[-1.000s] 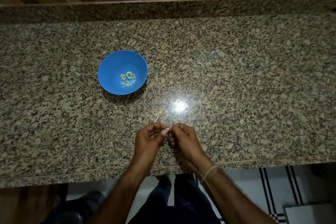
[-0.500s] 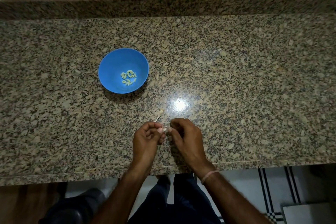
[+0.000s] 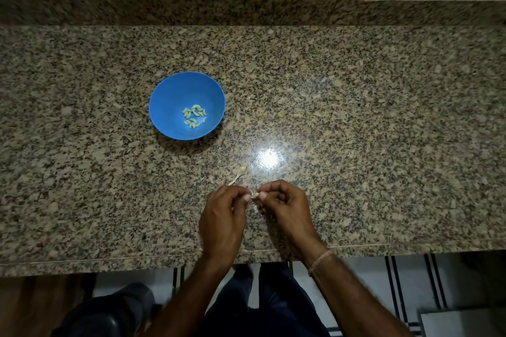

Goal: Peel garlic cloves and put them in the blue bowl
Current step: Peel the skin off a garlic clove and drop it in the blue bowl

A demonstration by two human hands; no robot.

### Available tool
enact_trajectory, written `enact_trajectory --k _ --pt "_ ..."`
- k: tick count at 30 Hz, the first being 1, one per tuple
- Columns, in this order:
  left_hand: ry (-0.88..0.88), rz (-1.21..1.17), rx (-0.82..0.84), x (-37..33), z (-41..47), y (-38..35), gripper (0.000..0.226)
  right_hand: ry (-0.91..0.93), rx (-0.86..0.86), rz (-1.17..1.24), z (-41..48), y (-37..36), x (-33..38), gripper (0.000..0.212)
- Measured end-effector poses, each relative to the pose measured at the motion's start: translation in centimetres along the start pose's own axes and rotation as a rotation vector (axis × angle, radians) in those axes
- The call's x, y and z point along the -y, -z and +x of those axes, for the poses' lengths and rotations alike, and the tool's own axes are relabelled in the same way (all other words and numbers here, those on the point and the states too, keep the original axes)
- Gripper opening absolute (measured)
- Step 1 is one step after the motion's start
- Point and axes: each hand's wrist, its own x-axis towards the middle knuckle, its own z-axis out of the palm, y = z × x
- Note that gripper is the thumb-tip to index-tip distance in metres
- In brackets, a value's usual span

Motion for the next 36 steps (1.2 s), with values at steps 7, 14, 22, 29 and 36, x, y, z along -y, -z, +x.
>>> enact_trajectory --k 7,14,22,29,36 --pt "-0.06 0.039 -0.051 0.5 -0.2 0.8 0.008 0.038 0.077 -0.033 0.0 -0.6 -0.3 0.008" --pt "0.032 0.056 -0.151 4.6 0.0 2.9 0.017 0.174 -0.036 -0.289 0.3 1.3 -1.1 0.024" --pt "-0.238 0.132 0.102 1.3 -0.8 -2.0 0.063 0.184 -0.112 -0.304 -0.9 3.9 -1.1 0.027" --pt "-0.226 0.132 0.012 0.6 0.3 -3.6 0.032 0.171 -0.114 -0.307 -2.0 5.2 -2.0 0.026" --pt "-0.142 0.142 -0.084 -0.1 0.1 -4.4 0.027 0.226 0.025 -0.398 -0.2 5.6 -1.7 0.028"
